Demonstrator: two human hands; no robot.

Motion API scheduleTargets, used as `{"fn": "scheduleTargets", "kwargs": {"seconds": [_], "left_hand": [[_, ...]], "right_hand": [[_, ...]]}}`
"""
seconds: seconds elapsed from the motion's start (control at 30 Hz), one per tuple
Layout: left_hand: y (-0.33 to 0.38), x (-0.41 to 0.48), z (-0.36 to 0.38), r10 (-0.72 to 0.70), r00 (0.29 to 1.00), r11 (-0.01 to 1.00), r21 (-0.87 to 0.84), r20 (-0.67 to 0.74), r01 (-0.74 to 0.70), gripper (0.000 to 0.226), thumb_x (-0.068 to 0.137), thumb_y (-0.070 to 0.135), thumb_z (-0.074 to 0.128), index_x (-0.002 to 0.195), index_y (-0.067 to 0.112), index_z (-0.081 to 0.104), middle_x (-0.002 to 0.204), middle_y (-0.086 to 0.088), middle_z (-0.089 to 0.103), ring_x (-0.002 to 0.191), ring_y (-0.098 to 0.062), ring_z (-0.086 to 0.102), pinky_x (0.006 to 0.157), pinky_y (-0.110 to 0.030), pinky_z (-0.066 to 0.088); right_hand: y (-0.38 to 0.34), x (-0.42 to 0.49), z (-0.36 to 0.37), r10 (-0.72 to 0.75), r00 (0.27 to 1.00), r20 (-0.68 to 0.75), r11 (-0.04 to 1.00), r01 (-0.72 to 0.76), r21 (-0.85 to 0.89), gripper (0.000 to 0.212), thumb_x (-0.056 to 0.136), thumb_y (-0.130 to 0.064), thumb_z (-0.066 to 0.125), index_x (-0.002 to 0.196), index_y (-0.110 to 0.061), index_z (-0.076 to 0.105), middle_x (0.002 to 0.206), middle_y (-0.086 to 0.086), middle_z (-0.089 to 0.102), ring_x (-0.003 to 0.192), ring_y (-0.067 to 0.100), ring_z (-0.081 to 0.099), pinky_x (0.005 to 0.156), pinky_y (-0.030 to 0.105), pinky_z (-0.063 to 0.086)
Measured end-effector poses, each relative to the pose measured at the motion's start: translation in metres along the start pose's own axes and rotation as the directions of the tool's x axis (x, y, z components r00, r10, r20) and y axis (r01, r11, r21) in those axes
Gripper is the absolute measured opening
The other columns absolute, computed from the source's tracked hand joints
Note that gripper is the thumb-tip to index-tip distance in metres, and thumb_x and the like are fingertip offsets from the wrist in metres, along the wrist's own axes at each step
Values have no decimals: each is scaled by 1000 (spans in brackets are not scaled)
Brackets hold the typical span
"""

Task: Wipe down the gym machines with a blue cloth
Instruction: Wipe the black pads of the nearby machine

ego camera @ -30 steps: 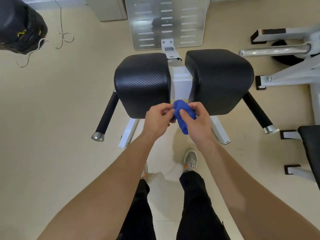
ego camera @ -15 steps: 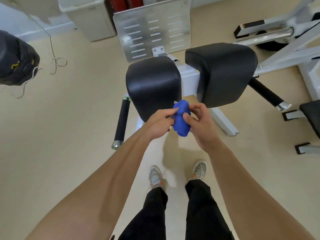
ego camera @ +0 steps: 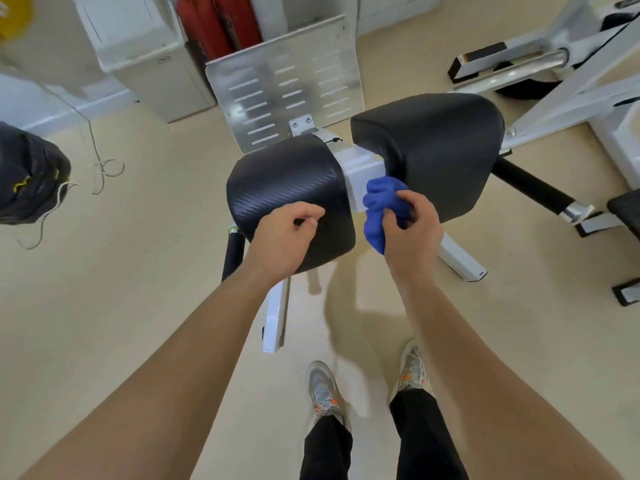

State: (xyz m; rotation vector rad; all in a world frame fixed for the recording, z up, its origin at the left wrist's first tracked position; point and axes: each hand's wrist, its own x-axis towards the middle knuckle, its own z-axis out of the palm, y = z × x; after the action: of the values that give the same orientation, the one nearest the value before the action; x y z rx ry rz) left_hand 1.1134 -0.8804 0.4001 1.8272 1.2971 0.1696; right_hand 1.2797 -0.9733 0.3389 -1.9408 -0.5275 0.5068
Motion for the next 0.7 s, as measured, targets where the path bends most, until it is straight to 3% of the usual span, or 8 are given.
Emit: {"fn": "scheduleTargets", "kwargs": {"seconds": [0.1, 0.23, 0.33, 0.5, 0.63, 0.7], "left_hand": [[3, 17, -9, 64, 989, 998, 33, -131, -60, 24, 100, 16, 49, 109, 28, 69, 107, 15, 67, 98, -7, 63, 98, -32, 51], [7, 36, -11, 167, 955, 981, 133, -244, -137, 23, 99, 16, 51, 105, 30, 68, 105, 14, 66, 94, -4, 62, 93, -20, 48], [8, 46, -9, 244, 931, 957, 223, -273, -185, 23, 99, 16, 51, 105, 29, 70, 104, 16, 64, 91, 0, 57, 83, -5, 37], [4, 53, -2, 308, 905, 931, 291, -293, -223, 23, 96, 15, 51, 99, 28, 70, 98, 18, 58, 90, -2, 54, 80, -5, 34], [7, 50, -3, 274, 924, 942, 268, -267, -202, 22, 95, 16, 52, 98, 29, 70, 100, 17, 57, 88, -3, 55, 78, -2, 33], [8, 48, -5, 264, 930, 946, 257, -256, -198, 21, 95, 16, 53, 98, 29, 70, 100, 16, 57, 86, -4, 56, 79, -3, 33]], "right_hand": [[3, 7, 33, -106, 994, -14, 989, 104, -108, 34, 92, -19, 67, 125, -16, 64, 127, -1, 55, 103, 3, 52, 90, 15, 45], [22, 6, 73, -168, 983, -67, 974, 156, -166, 38, 102, -34, 49, 134, -18, 62, 141, 2, 46, 120, 12, 51, 104, 24, 41], [52, 11, 82, -304, 945, -123, 940, 277, -200, 30, 100, -26, 57, 122, -10, 70, 129, 8, 54, 112, 12, 55, 99, 22, 46], [74, 11, 79, -255, 963, -87, 963, 245, -109, 20, 95, -20, 64, 111, -9, 71, 110, 5, 57, 97, 12, 56, 84, 34, 53], [62, 4, 74, -229, 967, -113, 962, 207, -176, 21, 95, -19, 65, 112, -9, 70, 121, 8, 53, 98, -4, 44, 89, 29, 51], [50, 4, 70, -280, 956, -85, 939, 255, -229, 30, 95, -17, 63, 124, -11, 64, 135, 9, 45, 107, -4, 41, 95, 21, 47]]}}
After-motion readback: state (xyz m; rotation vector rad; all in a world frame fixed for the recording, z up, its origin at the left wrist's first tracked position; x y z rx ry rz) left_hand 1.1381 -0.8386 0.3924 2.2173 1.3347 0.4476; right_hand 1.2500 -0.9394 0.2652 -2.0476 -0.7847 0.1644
